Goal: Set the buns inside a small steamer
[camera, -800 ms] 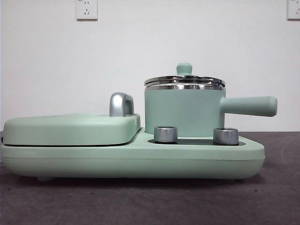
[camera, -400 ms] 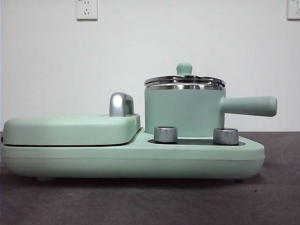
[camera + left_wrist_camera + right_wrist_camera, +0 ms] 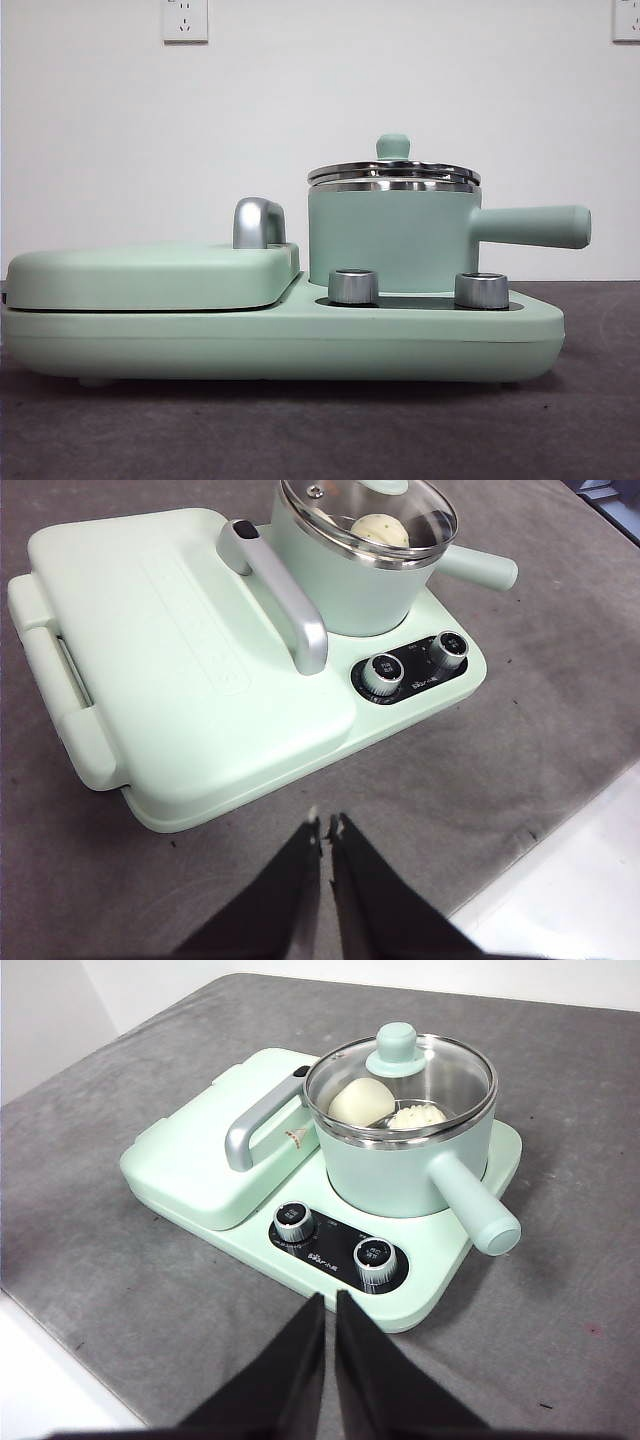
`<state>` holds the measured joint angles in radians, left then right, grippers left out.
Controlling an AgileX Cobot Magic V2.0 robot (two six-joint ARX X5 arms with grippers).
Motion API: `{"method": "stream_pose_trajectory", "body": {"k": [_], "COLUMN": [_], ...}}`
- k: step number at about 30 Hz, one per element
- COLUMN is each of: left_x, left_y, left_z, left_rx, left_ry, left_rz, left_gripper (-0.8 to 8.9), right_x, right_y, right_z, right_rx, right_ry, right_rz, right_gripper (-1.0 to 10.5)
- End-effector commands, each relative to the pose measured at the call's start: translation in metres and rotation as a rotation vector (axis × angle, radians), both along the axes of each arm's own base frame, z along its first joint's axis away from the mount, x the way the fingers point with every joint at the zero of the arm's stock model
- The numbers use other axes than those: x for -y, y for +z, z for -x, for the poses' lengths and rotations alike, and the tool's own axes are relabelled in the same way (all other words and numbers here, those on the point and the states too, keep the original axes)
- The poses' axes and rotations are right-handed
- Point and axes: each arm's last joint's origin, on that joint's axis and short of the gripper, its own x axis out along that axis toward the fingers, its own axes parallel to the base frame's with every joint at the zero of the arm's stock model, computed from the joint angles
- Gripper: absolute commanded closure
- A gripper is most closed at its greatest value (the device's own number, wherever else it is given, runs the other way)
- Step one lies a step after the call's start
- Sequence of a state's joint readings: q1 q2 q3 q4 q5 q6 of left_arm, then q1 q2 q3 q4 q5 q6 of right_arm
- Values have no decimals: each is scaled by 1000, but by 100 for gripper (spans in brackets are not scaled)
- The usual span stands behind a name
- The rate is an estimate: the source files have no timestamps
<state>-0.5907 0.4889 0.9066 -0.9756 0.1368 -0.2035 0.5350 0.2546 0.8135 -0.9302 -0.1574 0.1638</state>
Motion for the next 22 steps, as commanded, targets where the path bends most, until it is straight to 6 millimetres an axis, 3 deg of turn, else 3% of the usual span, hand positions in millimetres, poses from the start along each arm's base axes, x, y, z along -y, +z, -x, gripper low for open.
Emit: {"method": "stream_pose_trajectory", "body": {"k": [1,8,12,17,22], "left_x": [1,-6,-15,-24,-29], "left_y": [3,-3,-22,-49,-81], "left_z": [0,3,-1,-13,-25], "left_rx": [9,43,75,326,577], "left_ry": [-1,56,211,373,399], "left_rz": [14,36,46,61,-56], "left_gripper": [793,793,794,793,793], "right_x": [0,0,0,0,0], "right_y": [3,3,3,3,3], "right_z": [1,1,1,1,1], "right_rx": [18,18,18,18,17], "right_ry": [5,5,5,5,5], "right_rz": [-11,-11,-11,-11,-12], "right_gripper": [931,931,931,931,931]}}
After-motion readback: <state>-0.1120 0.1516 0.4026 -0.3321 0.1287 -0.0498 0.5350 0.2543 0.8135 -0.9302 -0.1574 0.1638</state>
